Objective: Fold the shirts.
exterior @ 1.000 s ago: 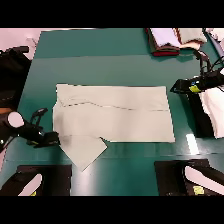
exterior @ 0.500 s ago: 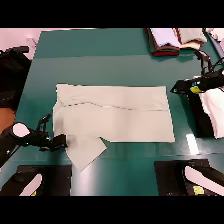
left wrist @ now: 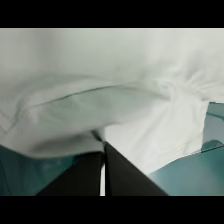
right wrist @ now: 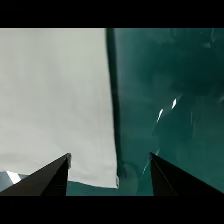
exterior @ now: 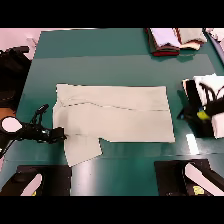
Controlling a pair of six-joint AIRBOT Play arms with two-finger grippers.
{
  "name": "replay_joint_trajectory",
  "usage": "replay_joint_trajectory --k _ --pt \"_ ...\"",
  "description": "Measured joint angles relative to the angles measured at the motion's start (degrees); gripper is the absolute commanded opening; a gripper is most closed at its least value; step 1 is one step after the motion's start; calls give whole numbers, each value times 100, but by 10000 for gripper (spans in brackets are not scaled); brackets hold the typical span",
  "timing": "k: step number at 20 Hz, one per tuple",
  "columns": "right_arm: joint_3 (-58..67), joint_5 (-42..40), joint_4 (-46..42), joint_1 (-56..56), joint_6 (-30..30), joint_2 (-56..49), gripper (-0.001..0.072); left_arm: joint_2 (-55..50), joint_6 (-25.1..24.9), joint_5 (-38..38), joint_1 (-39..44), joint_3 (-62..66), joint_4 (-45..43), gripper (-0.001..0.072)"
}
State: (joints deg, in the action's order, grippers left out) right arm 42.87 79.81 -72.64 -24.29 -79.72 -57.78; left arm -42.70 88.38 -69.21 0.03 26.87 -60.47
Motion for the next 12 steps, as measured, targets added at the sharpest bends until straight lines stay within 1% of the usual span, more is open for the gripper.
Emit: replay_joint_trajectory --k 1,2,5,9,10,11,12 --pt "-310 37 24 -221 11 55 565 15 -13 -2 0 22 -2 24" --pt "-612 52 107 -411 20 98 510 26 -17 -4 0 39 0 24" --pt "-1263 15 520 -632 107 164 505 46 -31 -7 0 63 0 25" --pt "-1596 -162 876 -247 118 129 497 50 -35 -2 0 74 0 25" --pt "-1609 -192 914 -94 98 70 350 50 -37 2 0 74 0 25" --pt "-1613 -260 909 59 96 -7 183 50 -52 0 0 74 -2 24" --pt "-1582 -291 896 225 81 -116 70 52 -92 -2 0 76 -4 23"
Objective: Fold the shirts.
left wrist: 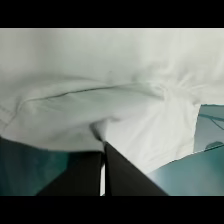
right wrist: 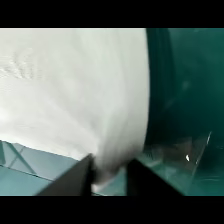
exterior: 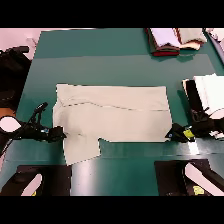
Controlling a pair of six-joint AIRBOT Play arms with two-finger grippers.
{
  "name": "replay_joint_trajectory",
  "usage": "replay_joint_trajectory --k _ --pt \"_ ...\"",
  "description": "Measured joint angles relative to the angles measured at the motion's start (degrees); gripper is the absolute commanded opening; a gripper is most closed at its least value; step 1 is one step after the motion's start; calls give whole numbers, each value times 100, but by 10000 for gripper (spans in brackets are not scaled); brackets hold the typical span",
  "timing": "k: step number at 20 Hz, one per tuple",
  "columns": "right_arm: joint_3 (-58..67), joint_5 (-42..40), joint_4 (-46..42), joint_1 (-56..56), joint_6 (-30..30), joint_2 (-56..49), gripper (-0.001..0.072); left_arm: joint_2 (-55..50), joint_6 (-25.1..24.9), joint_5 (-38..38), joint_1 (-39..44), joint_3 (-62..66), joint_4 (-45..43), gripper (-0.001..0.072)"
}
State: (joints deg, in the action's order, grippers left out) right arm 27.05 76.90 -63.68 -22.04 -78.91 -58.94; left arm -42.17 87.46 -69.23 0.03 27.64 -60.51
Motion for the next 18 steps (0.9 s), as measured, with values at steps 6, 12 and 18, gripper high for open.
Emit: replay_joint_trajectory --k 6,12,18 --pt "553 306 -516 1021 -57 127 18 470 -28 -658 0 52 -297 23" --pt "1010 1091 -1696 1434 -210 1261 17 1237 205 -1565 0 341 -448 23" --pt "2037 981 -2081 1495 -243 776 17 245 -127 -721 2 1270 -503 24"
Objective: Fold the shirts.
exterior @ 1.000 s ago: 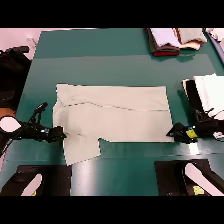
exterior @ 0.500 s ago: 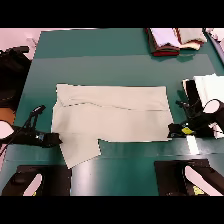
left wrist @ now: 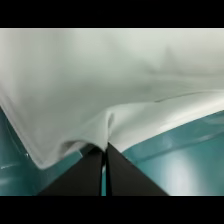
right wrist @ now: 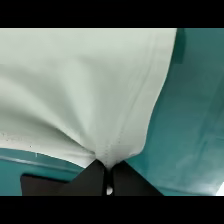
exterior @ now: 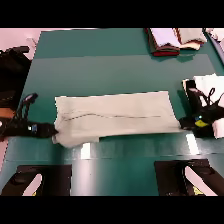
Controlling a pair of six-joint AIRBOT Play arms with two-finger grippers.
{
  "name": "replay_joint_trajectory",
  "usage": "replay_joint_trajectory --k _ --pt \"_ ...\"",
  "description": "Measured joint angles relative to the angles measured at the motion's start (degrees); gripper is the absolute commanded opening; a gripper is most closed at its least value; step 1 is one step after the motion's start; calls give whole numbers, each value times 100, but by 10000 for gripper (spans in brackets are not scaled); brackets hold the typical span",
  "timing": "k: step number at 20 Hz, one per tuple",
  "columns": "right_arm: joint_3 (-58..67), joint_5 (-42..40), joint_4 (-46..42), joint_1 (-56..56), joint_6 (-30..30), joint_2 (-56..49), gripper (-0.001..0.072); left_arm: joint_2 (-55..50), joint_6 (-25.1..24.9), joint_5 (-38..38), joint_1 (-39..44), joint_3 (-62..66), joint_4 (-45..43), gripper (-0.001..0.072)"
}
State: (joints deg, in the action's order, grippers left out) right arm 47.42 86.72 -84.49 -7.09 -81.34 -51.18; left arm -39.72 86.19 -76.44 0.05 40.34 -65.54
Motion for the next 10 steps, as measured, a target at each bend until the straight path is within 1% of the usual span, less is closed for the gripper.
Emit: replay_joint_trajectory --k 4,8,10 --pt "1049 -286 35 15 -4 -1163 17 -1552 -203 789 0 966 -157 25" --pt "2098 -527 330 15 -7 -2321 18 -3023 -378 1176 0 1906 -179 25" --pt "2555 -610 540 15 -7 -2817 18 -3530 -426 1340 0 2264 -188 26"
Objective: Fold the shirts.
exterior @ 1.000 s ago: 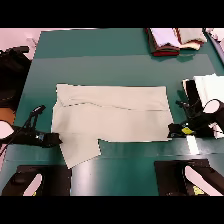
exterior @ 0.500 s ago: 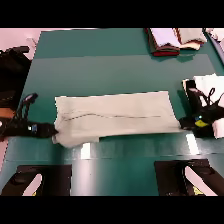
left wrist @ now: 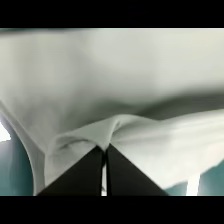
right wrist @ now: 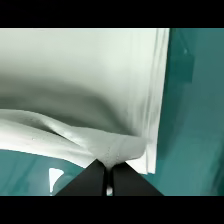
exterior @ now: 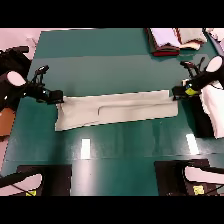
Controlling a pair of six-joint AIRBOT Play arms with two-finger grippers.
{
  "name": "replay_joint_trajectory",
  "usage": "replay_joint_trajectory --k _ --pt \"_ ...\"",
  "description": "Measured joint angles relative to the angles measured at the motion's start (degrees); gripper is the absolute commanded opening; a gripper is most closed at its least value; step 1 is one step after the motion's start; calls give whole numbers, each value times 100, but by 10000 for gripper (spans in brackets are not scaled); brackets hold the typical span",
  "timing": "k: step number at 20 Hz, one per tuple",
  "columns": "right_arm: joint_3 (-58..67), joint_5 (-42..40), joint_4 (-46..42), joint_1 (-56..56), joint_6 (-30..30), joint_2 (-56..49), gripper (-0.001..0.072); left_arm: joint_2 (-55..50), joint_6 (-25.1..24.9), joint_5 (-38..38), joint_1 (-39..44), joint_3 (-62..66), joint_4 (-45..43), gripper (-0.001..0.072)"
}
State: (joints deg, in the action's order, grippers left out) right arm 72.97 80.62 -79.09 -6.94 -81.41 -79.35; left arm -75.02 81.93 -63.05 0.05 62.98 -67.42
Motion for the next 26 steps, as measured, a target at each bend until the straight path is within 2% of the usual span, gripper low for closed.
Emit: replay_joint_trajectory --k 1,2,3,4,5,6,7,8,9,12,13,14,19,21,22,24,26 --pt "219 -33 111 0 0 -225 24 -173 -13 72 0 133 2 50" --pt "404 -50 229 0 0 -415 153 -297 -26 155 -2 256 15 326" --pt "601 -70 363 -9 7 -595 331 -396 -39 232 -2 354 13 569" --pt "765 -96 496 -28 42 -739 391 -459 -37 262 -9 435 15 537" --pt "918 -103 645 -63 83 -870 391 -503 -33 293 -9 518 28 525" --pt "1036 -114 793 -111 144 -953 390 -540 -15 284 -2 610 48 395" --pt "1126 -116 953 -184 236 -1021 391 -564 4 232 -2 702 87 221" --pt "1178 -107 1073 -269 326 -1071 391 -577 11 192 -4 782 144 96" --pt "1198 -61 1187 -378 420 -1102 391 -592 11 120 -7 844 243 25" --pt "955 138 1366 -833 660 -1141 407 -612 -92 -7 13 944 654 25" --pt "800 162 1401 -1008 713 -1150 514 -616 -129 -15 55 964 772 25" --pt "608 164 1421 -1204 767 -1156 536 -616 -153 -15 129 975 874 25" --pt "-341 -118 2041 -1928 1134 -1342 524 -697 -94 374 914 1001 1115 25" --pt "-540 -118 2568 -1950 1355 -1508 457 -815 39 654 1318 1003 1154 24" --pt "-610 -131 2811 -1888 1482 -1609 340 -890 94 780 1517 1005 1163 25" --pt "-693 -297 3123 -1694 1731 -1751 17 -1082 216 1043 1934 1005 1191 24" --pt "-656 -431 3322 -1464 1897 -1797 17 -1281 282 1316 2277 1038 1202 24"
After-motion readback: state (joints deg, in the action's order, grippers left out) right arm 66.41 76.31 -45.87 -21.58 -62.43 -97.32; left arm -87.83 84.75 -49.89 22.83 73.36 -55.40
